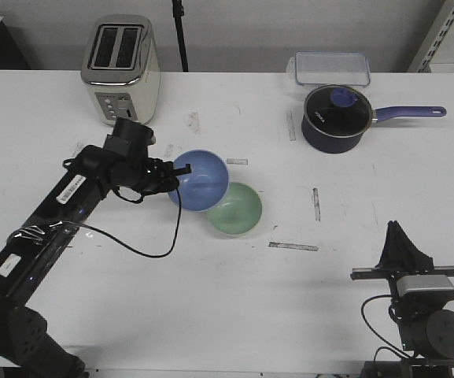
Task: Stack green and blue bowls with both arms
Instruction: 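Lift the blue bowl with the left gripper and carry it over the green bowl, then lower the blue bowl into the green bowl and open the left gripper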
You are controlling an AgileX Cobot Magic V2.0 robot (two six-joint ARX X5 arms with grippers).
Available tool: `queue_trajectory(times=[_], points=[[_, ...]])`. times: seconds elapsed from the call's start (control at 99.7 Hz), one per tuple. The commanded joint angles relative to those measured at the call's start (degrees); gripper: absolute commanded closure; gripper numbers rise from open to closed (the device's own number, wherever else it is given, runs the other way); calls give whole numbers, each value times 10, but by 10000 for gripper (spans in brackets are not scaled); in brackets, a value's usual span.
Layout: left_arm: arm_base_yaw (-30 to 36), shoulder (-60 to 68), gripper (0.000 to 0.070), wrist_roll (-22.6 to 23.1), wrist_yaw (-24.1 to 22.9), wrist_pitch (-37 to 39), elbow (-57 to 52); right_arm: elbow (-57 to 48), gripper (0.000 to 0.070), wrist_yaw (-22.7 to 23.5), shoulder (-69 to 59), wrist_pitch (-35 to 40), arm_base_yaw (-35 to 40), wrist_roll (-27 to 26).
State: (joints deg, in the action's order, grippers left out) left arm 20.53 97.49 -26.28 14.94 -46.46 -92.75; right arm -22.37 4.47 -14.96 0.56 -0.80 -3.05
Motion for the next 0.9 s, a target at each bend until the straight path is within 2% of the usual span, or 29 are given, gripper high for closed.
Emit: queue_trajectory(times=[0.0, 0.391, 0.893], points=[[12, 20, 699, -4, 2, 2, -23, -2, 687, 0, 0, -6, 0, -6], [91, 119, 699, -3, 2, -5, -121, -2, 687, 0, 0, -6, 0, -6], [102, 150, 697, 18, -14, -51, -123, -2, 687, 0, 0, -6, 0, -6]])
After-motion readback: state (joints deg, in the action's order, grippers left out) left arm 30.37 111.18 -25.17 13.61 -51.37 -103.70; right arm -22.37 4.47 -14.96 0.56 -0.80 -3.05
